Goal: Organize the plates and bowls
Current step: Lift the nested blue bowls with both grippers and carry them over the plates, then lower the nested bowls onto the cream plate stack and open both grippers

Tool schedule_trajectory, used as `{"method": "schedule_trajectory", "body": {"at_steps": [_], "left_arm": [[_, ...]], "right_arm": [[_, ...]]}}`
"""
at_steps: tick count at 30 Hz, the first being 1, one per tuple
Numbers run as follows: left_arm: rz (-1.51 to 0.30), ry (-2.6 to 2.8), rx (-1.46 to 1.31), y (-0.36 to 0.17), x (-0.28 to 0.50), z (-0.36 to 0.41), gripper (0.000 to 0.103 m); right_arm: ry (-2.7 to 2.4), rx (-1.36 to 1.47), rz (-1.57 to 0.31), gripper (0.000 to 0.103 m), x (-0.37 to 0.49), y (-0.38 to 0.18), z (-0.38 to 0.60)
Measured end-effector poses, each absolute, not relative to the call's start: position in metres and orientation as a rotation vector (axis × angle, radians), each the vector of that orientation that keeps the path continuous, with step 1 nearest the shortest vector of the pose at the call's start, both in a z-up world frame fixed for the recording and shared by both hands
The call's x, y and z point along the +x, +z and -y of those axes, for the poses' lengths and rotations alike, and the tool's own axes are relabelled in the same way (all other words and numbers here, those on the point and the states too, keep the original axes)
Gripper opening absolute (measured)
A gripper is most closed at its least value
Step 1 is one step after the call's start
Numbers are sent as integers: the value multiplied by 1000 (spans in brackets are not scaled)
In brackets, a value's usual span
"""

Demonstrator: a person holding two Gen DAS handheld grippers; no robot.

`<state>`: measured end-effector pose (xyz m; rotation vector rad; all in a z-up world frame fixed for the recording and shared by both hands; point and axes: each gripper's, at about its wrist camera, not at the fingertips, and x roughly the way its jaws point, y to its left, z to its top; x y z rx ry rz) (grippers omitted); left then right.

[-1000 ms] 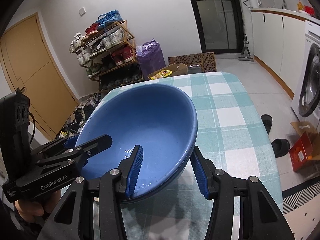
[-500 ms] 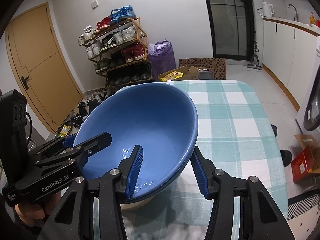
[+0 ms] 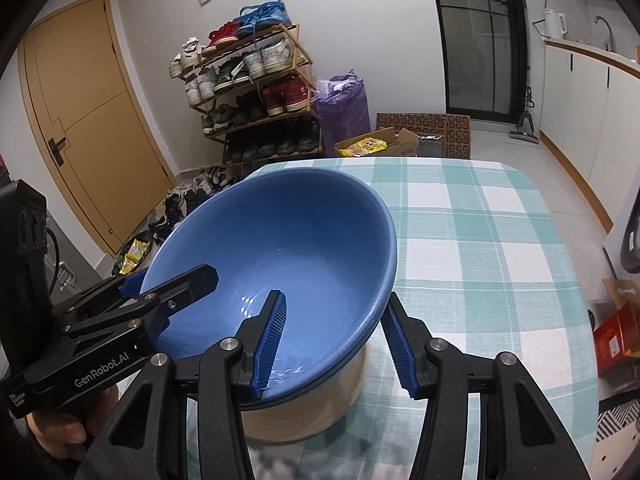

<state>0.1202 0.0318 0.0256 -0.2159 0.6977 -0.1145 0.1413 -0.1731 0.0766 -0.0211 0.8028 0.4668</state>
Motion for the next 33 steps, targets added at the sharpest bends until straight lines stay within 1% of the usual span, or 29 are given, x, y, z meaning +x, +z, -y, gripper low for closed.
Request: {"method": "schedule_trajectory", "body": {"at_steps": [11, 33], "left_arm": [[-723, -101, -241, 10, 126, -49, 51], [-761, -79, -237, -11, 133, -58, 51]], "right_arm": [[476, -42, -834, 51, 153, 61, 153], [494, -56, -869, 51, 164, 38, 140]]}}
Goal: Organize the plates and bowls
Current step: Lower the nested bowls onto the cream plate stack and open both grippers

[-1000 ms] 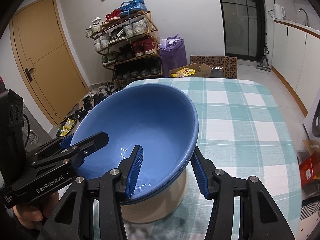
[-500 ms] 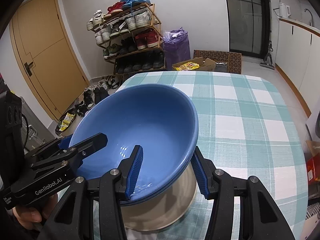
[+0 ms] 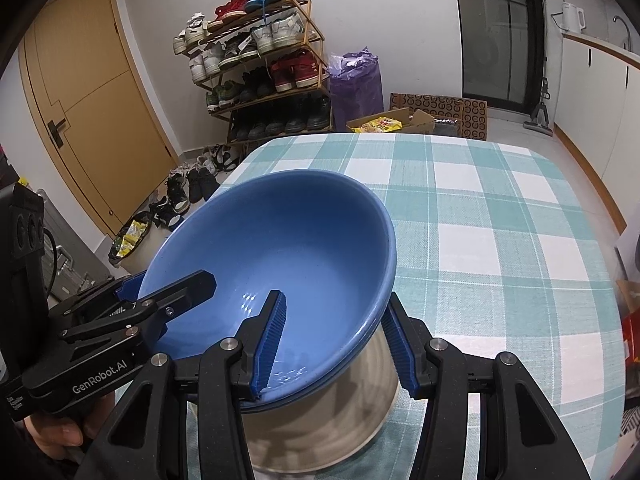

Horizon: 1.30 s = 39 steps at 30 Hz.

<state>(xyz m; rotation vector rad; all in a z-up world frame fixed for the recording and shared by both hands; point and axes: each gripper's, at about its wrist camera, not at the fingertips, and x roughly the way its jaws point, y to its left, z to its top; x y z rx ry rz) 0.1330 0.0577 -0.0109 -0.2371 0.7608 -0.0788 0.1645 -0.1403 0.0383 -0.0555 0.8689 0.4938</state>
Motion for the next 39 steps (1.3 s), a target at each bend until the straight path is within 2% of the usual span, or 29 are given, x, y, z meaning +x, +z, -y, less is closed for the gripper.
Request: {"method": "schedule_trajectory", "body": {"at_steps": [20, 22, 25, 27, 28, 29, 31, 35, 39], "left_arm": [[-765, -76, -211, -20, 139, -60, 52], [-773, -95, -219, -19, 139, -61, 55], [-769, -105, -213, -16, 134, -62, 69], [-756, -88, -196, -12, 129, -63, 71], [-747, -83, -192, -10, 126, -64, 77], [-739, -82, -188, -8, 123, -65, 79], [-723, -79, -170, -4, 116, -66, 80], [-683, -49, -120, 2, 102, -66, 100], [-610, -21, -37, 9, 84, -64, 103]], "right_arm": [[505, -52, -868, 51, 174, 27, 138], [511, -39, -874, 54, 176, 26, 140], [526, 2, -876, 64, 179, 27, 147], [522, -4, -854, 65, 176, 32, 151], [525, -4, -849, 67, 175, 33, 153], [537, -1, -842, 70, 173, 36, 156], [555, 8, -829, 84, 170, 40, 160], [568, 3, -800, 88, 162, 45, 166], [589, -6, -775, 90, 150, 48, 171]]}}
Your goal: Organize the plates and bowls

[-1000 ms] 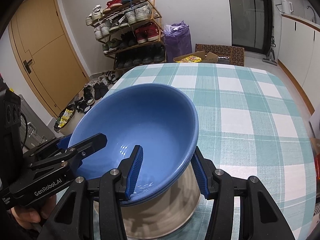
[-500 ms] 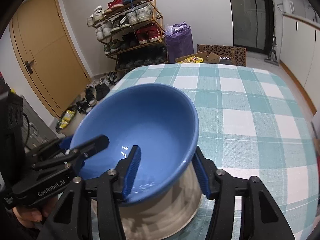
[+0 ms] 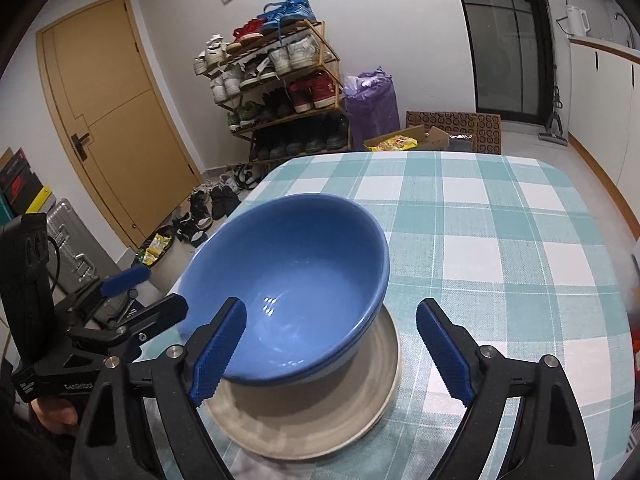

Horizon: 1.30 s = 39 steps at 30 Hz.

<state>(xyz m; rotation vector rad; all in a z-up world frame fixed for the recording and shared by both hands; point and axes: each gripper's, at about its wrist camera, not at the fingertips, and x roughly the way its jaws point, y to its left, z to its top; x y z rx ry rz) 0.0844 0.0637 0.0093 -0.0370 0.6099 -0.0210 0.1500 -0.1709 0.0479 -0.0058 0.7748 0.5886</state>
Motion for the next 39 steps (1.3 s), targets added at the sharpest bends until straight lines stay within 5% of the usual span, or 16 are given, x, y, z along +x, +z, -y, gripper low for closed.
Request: {"method": "schedule_trajectory", "body": {"at_steps": [2, 4, 20, 39], "left_arm": [[-581, -18, -35, 11, 77, -66, 103], [-566, -18, -52, 12, 70, -69, 103], [-440, 26, -39, -3, 17, -67, 103], [-423, 88, -27, -25, -23, -63, 103]], "right_arm": [[595, -20, -755, 91, 143, 50, 173], [606, -20, -732, 102, 135, 51, 175], [657, 6, -524, 102, 69, 41, 214], [612, -8, -492, 102, 19, 18, 241]]}}
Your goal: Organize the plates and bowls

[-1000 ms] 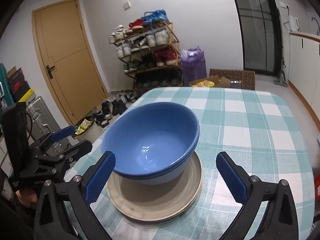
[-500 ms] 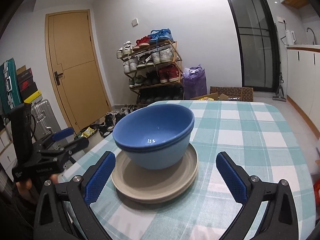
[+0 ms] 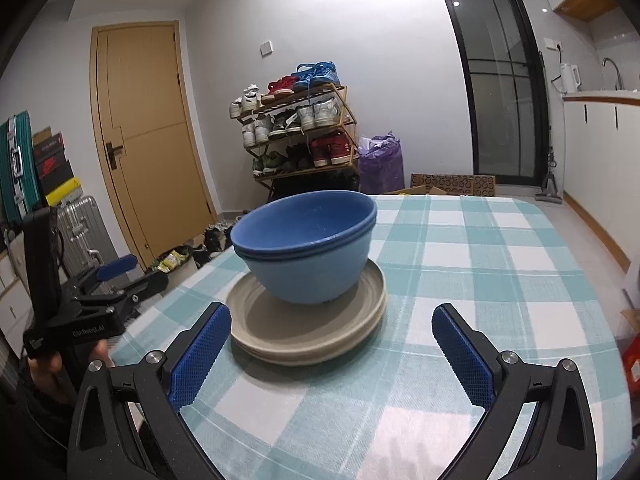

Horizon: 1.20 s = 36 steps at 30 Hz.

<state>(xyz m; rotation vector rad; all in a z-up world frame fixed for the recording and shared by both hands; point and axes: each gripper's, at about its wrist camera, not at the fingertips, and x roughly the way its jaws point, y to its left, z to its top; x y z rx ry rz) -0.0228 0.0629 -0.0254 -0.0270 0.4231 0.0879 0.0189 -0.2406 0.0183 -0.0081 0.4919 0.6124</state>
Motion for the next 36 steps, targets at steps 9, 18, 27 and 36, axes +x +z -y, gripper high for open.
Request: {"method": "schedule_trajectory", "body": {"at_steps": [9, 18, 27, 36], "left_arm": [[-421, 101, -61, -27, -29, -73, 103], [-414, 95, -69, -26, -31, -75, 103], [-426, 91, -64, -27, -30, -72, 103], [-428, 92, -67, -27, -30, -73, 103]], "right_arm": [[622, 15, -480, 102, 8, 19, 247], [645, -43, -491, 102, 3, 11, 234], [653, -50, -483, 102, 1, 10, 231], [664, -49, -479, 102, -1, 7, 230]]}}
